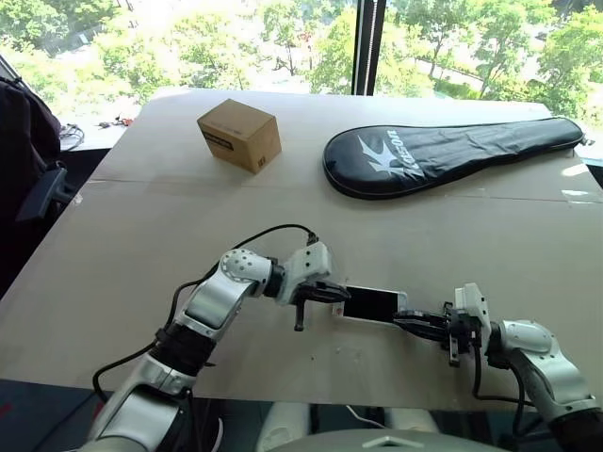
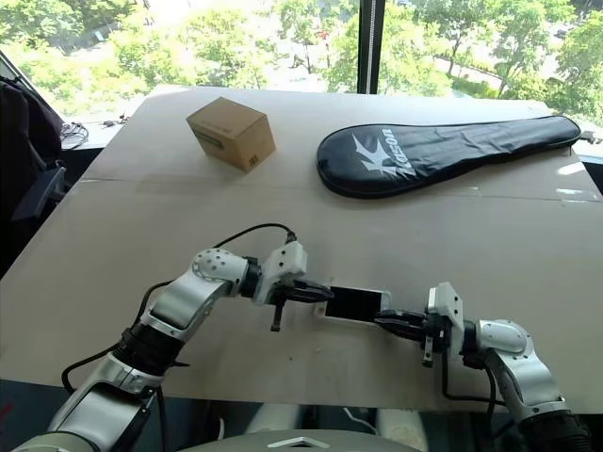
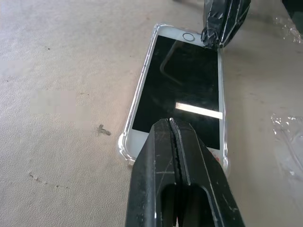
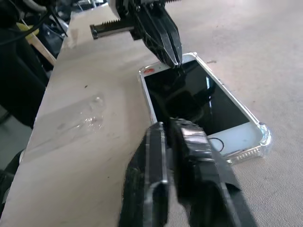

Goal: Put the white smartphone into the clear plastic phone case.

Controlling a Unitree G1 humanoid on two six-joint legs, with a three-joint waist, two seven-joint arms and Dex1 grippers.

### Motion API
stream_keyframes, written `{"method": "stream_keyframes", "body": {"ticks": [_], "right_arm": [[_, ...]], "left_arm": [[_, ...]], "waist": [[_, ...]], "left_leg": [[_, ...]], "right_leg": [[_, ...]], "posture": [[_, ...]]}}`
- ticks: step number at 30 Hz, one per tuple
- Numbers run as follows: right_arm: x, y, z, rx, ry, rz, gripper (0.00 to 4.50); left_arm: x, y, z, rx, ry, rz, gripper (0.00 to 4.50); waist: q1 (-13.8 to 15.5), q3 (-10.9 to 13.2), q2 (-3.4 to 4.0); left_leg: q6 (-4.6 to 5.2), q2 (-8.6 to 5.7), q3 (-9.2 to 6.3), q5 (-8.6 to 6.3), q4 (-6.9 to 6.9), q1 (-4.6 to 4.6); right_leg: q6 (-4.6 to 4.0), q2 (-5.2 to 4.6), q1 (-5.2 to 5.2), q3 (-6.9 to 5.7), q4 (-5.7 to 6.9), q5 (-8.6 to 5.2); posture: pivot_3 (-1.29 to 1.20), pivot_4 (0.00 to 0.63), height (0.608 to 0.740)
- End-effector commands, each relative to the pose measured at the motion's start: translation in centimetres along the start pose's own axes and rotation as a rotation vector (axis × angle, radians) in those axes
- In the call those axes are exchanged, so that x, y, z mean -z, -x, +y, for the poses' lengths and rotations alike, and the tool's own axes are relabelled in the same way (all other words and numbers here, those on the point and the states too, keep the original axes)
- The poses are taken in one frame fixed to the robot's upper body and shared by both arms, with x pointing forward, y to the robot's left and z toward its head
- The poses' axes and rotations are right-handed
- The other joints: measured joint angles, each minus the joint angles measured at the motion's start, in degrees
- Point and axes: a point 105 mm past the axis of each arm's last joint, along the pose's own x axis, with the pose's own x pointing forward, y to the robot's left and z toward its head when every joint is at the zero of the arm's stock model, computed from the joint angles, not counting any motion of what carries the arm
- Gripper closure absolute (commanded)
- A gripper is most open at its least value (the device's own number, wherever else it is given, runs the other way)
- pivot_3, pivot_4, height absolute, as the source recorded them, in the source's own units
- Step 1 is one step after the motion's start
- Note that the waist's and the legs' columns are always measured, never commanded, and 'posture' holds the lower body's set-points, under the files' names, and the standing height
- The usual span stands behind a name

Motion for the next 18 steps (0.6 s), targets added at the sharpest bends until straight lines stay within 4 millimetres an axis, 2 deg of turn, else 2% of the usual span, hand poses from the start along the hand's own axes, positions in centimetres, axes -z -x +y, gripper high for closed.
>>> {"method": "stream_keyframes", "body": {"ticks": [1,4,6,7,9,11,15,18], "right_arm": [[0.1,1.7,-0.4,0.049,-0.007,0.002,2.45],[-1.4,3.3,-1.2,0.085,0.049,-0.015,1.04],[-2.0,4.6,-1.6,0.102,0.065,-0.008,0.04],[-2.3,5.4,-1.9,0.116,0.075,0.005,0.00],[-2.4,6.9,-2.2,0.128,0.095,0.045,0.00],[-2.7,8.5,-2.8,0.153,0.141,0.072,0.00],[-3.5,11.3,-3.6,0.173,0.168,0.115,0.00],[-3.9,12.2,-4.0,0.172,0.182,0.139,0.00]], "left_arm": [[0.3,1.7,0.5,-0.059,-0.028,-0.025,3.97],[0.1,3.4,0.8,-0.083,-0.023,-0.061,2.76],[0.4,4.6,1.1,-0.105,-0.036,-0.059,1.64],[0.6,5.4,1.3,-0.123,-0.028,-0.065,1.49],[0.8,6.8,1.9,-0.170,-0.038,-0.072,0.87],[1.3,8.4,2.5,-0.222,-0.096,-0.051,0.06],[2.5,11.0,3.2,-0.263,-0.114,0.012,0.06],[2.9,11.8,3.4,-0.258,-0.086,0.051,0.06]], "waist": [[0.12,0.19,0.20],[0.44,0.60,0.46],[0.58,0.99,0.57],[0.61,1.02,0.57],[0.66,1.17,0.71],[0.66,1.36,0.68],[0.60,1.65,0.65],[0.60,1.96,0.70]], "left_leg": [[-0.14,0.00,0.00,0.08,0.00,-0.10],[-0.24,-0.02,0.00,0.14,0.01,-0.23],[-0.26,-0.09,0.01,0.15,0.12,-0.35],[-0.26,-0.09,0.00,0.15,0.13,-0.40],[-0.27,-0.10,-0.02,0.15,0.35,-0.85],[-0.27,-0.14,-0.11,0.15,0.78,-1.21],[-0.27,-0.18,-0.11,0.15,0.82,-1.17],[-0.27,-0.22,-0.10,0.15,0.96,-1.09]], "right_leg": [[0.00,0.01,-0.14,0.00,0.03,0.00],[0.01,0.01,-0.27,-0.02,0.07,0.01],[0.03,0.00,-0.35,-0.02,0.09,0.01],[0.03,0.00,-0.40,-0.02,0.10,0.01],[0.04,0.01,-0.80,-0.09,0.27,0.02],[0.06,0.02,-0.96,-0.23,0.40,0.01],[0.07,0.04,-0.91,-0.28,0.48,0.02],[0.09,0.04,-0.89,-0.26,0.74,0.02]], "posture": [[0.00,0.150,0.740],[0.00,0.150,0.740],[0.00,0.150,0.740],[0.00,0.150,0.740],[0.00,0.150,0.740],[0.00,0.150,0.740],[0.00,0.150,0.740],[0.00,0.150,0.740]]}}
